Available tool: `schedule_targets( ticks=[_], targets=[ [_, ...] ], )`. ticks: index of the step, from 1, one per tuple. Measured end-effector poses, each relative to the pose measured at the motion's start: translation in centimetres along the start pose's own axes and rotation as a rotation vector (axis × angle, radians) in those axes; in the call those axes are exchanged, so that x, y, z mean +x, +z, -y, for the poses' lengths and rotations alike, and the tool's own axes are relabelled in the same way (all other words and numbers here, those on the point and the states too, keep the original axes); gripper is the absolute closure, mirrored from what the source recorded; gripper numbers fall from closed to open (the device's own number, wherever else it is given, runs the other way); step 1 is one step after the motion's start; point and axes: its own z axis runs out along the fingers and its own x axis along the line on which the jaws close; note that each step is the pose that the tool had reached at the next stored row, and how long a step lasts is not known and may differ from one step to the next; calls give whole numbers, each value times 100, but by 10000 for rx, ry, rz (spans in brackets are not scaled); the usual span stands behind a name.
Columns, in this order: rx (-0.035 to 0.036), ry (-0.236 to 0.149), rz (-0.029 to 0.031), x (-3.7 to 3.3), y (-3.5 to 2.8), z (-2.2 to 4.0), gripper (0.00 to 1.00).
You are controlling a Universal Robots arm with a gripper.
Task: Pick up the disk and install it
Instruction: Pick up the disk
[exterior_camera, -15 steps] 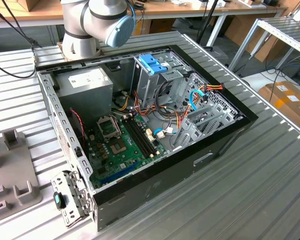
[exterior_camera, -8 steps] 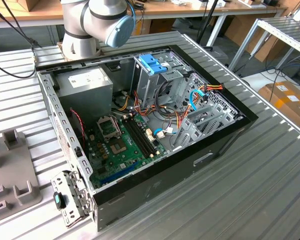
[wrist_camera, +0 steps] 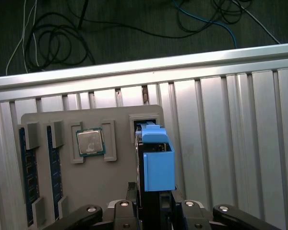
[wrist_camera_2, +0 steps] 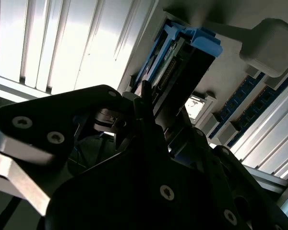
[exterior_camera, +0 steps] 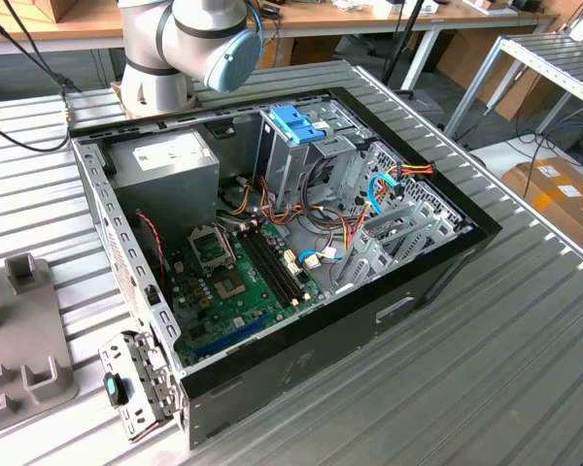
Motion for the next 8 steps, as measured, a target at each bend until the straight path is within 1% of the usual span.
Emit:
schedule_targets(
  ticks=[8],
  targets=[
    [0, -36, 1, 0, 0, 0, 64]
  ],
)
